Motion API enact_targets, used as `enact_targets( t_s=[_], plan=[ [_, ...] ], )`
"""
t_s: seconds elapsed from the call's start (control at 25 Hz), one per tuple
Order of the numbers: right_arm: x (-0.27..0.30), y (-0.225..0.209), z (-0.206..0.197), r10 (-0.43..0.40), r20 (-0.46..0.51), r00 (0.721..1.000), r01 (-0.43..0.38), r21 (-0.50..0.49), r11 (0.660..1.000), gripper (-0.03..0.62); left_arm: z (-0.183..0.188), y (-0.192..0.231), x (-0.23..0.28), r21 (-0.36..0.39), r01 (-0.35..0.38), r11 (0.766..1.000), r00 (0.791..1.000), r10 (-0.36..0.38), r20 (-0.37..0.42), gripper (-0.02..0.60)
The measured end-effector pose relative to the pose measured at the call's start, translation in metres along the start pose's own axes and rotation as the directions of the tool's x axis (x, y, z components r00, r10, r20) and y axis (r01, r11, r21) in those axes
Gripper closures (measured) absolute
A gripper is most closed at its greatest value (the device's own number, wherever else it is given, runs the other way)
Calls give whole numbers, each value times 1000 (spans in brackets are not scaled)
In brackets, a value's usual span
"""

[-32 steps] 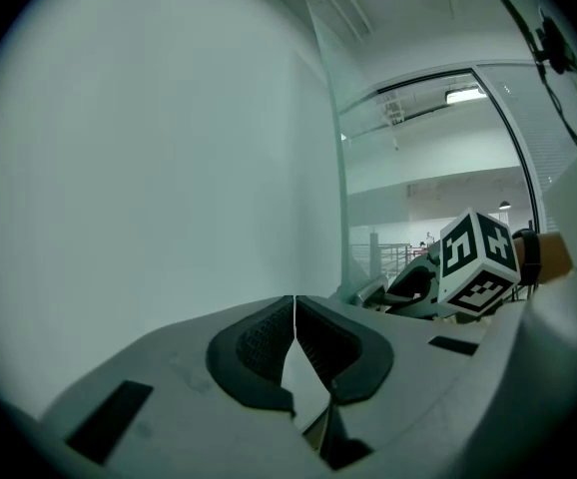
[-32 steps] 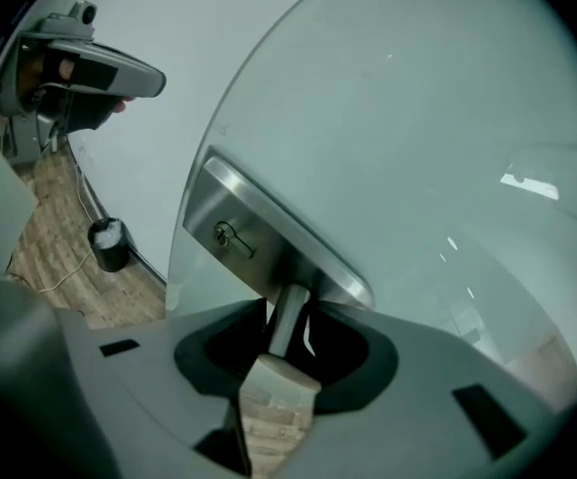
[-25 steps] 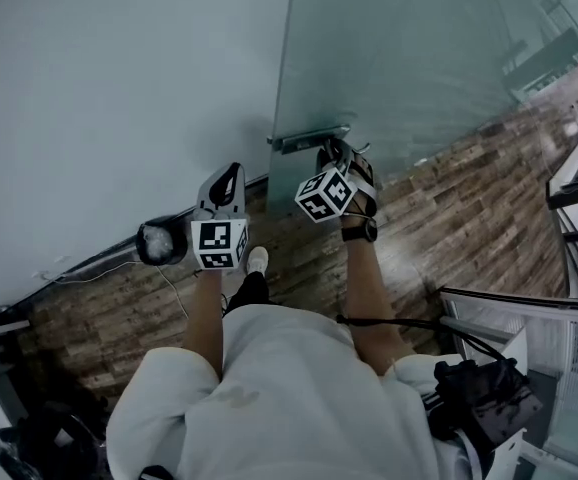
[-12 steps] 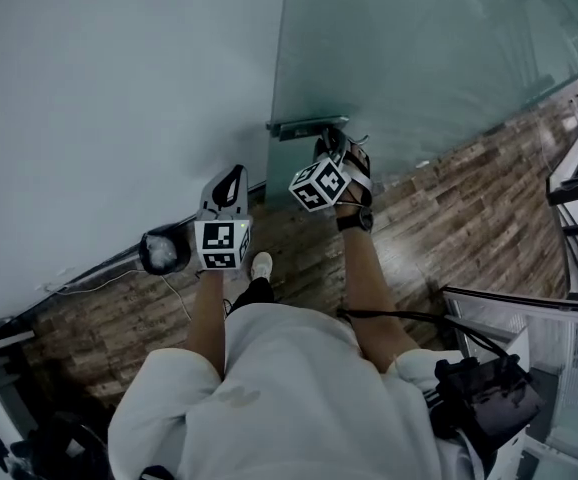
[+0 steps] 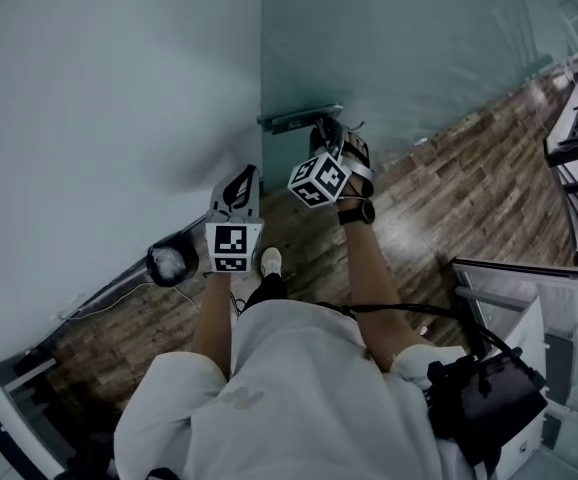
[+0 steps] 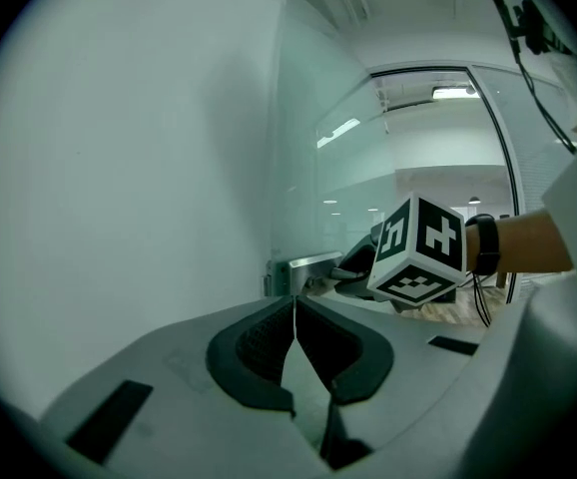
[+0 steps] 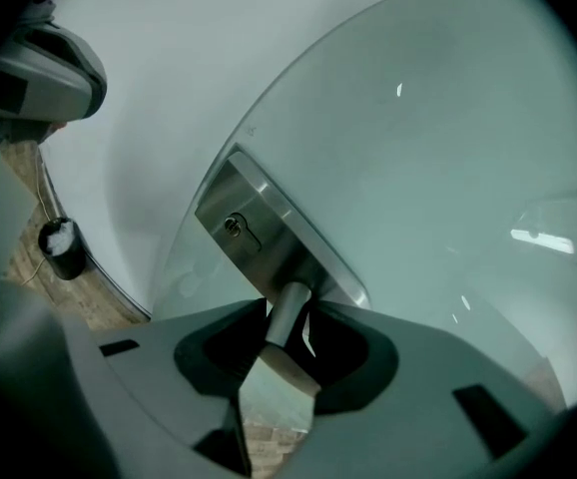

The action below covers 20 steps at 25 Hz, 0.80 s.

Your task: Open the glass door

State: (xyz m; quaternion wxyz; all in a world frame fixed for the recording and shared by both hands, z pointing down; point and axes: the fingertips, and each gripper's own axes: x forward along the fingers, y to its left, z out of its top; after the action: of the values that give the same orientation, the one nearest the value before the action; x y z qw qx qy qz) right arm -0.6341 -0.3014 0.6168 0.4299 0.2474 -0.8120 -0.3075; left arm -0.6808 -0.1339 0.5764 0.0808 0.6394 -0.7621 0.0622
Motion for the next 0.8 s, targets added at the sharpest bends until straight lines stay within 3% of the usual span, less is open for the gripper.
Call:
enact_targets(
  t_s=[0.12,0.2,0.24,0.28,0.36,0.44,0.52,0.64,0.72,0.8],
  plan=[
    [-3,-1,2,-20,67,998,16,63,998,468,-4,-15,12,35,56,998,998,-56,-6,571],
    [-18,-5,2,-104,136,985,84,146,986,451,-4,-27,17,64,98,993,995,-98,-6,571],
    [-32,-7,0,-168,161,972,141,169,976,380,1,-35,17,84,118,990,993,-118,-1,571],
    [-52,-10,-2,-230,181,956,199,174,964,360,9,-45,15,108,136,985,991,-137,7,571],
    [-102,-18,-12,-335,215,917,294,201,934,349,34,-72,6,158,176,972,983,-183,31,571],
    [-150,-30,-33,-394,227,891,318,309,897,349,59,-106,-1,197,229,953,968,-244,57,571],
    [-181,-45,-72,-404,184,896,289,450,845,350,72,-144,-1,202,293,935,947,-313,75,571],
    [-223,-69,-147,-416,90,905,268,637,723,350,82,-211,8,182,411,893,897,-432,96,572],
    [-260,-82,-190,-436,54,899,273,708,651,354,87,-260,6,185,484,855,856,-507,103,572],
    [-306,-94,-227,-472,8,882,310,745,591,408,94,-308,-1,203,539,818,817,-566,111,572]
  ],
)
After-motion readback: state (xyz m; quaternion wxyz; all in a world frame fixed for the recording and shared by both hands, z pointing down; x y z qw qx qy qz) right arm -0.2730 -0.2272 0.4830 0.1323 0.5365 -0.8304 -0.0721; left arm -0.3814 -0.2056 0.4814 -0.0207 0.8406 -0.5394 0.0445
